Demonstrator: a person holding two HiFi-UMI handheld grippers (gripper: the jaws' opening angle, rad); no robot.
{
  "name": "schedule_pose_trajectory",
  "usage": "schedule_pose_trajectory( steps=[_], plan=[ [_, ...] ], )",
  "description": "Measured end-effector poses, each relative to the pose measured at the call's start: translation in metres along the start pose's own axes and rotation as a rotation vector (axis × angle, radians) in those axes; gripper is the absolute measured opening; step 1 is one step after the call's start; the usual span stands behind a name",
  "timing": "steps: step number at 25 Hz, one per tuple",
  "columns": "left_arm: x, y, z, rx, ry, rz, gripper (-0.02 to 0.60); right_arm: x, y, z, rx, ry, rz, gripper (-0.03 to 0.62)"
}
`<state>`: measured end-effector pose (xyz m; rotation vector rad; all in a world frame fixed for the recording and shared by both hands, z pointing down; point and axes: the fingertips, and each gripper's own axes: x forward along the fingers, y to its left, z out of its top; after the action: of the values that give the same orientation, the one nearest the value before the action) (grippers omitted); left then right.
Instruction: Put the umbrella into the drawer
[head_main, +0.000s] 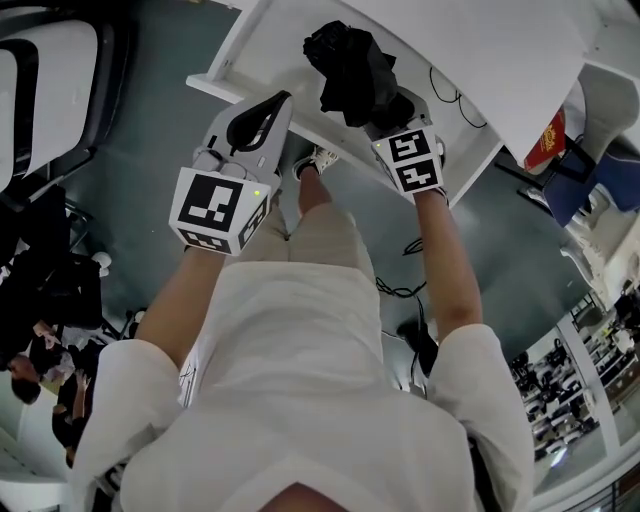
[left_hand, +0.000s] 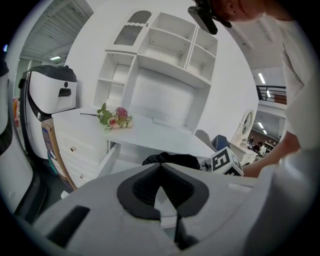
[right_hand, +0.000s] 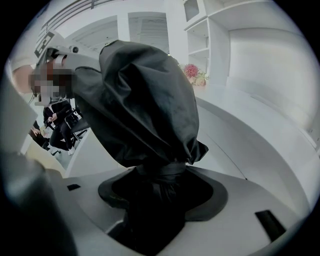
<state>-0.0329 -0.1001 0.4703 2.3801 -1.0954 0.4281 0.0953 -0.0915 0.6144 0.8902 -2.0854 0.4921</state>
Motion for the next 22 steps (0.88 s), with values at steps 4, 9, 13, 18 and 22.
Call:
schedule_pose_trajectory(
  steps=[4,9,13,18,22],
  plan=[
    [0.006,-0.001,-0.002,0.004,0.000,-0.009,0.014,0.008,-0.001,-0.008,-0.030,0.026,-0.004,0.264],
    [0.012,0.000,-0.009,0.003,0.008,-0.014,0.014,0.014,-0.005,-0.017,-0.054,0.049,-0.010,0.264],
    [0.016,0.000,-0.016,-0.008,0.018,-0.015,0.014,0.023,-0.005,-0.030,-0.057,0.079,-0.004,0.265],
    [0.020,-0.003,-0.024,-0.017,0.032,-0.018,0.014,0.027,-0.006,-0.029,-0.093,0.075,0.003,0.265],
    [0.020,-0.005,-0.028,-0.028,0.032,-0.017,0.014,0.031,-0.006,-0.032,-0.137,0.098,-0.008,0.265]
  ],
)
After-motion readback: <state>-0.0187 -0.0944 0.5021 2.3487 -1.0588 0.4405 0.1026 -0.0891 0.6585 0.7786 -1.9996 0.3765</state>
